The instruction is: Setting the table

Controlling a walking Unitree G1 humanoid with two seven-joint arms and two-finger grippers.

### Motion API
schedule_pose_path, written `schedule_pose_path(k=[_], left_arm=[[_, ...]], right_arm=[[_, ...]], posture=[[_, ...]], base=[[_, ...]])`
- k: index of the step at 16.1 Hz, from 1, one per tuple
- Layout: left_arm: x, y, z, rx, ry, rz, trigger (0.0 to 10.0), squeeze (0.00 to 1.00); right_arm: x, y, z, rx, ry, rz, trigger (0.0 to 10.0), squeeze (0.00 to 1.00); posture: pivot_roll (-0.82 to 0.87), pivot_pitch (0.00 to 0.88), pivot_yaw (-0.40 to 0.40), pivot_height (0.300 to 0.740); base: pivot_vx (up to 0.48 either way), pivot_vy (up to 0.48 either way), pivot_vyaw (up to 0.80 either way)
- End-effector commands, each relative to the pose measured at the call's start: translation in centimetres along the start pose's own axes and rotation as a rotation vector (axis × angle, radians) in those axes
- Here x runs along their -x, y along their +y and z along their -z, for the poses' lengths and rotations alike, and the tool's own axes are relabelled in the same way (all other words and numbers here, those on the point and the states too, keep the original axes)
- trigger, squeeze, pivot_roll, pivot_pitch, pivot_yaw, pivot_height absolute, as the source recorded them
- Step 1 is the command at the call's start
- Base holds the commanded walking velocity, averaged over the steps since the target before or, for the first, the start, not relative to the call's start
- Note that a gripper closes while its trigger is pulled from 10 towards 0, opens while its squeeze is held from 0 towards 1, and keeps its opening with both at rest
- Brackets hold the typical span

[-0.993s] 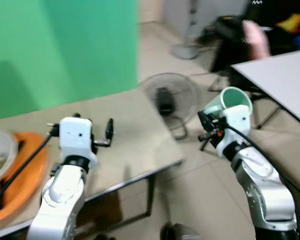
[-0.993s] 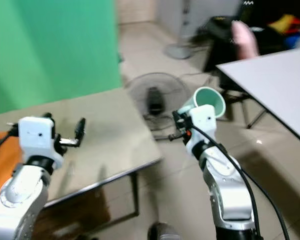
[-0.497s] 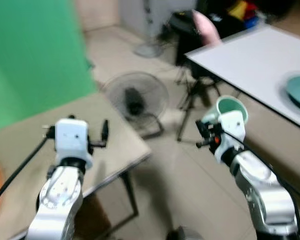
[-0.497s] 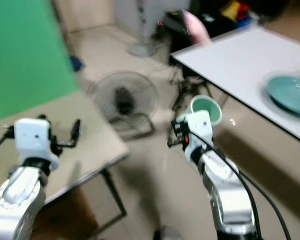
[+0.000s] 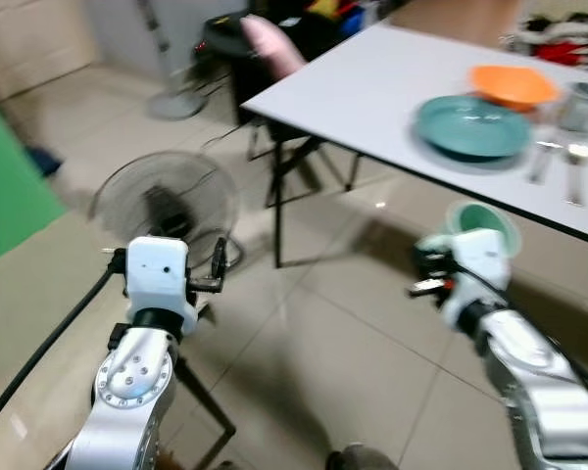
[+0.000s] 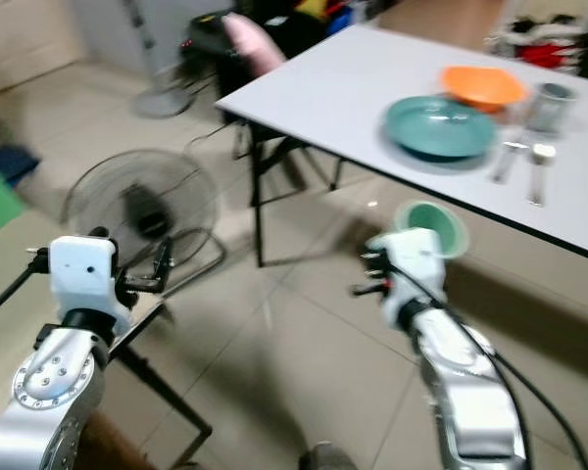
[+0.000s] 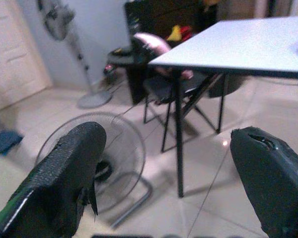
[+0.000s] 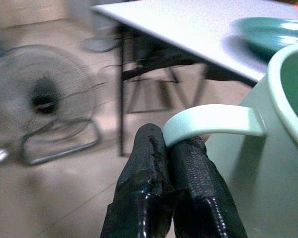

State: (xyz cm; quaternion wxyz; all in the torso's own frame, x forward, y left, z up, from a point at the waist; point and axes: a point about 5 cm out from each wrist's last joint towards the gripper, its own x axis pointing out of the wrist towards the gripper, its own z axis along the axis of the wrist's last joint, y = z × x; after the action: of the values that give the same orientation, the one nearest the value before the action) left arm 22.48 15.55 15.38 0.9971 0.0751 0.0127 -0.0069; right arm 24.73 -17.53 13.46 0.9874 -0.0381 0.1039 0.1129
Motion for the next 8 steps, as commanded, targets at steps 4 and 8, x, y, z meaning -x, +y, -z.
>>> schedule_pose_path(k=[4, 8], left_arm=[[0.27, 0.49, -0.1, -0.011, 0.006, 0.01, 10.0, 0.0], [0.13, 0.58, -0.13, 0.026, -0.008, -0.026, 10.0, 0.0]], right_arm=[[0.8, 0.9, -0.1, -0.025, -0.021, -0.022, 10.0, 0.0], [1.25, 0.73, -0.54, -0.022, -0.041, -0.033, 10.0, 0.0]], posture=[[-0.13, 0.087, 0.077, 0.74], [-0.14, 0.086, 0.063, 0.74]], base=[[0.0, 0.0, -0.8], [0.0, 0.0, -0.8]])
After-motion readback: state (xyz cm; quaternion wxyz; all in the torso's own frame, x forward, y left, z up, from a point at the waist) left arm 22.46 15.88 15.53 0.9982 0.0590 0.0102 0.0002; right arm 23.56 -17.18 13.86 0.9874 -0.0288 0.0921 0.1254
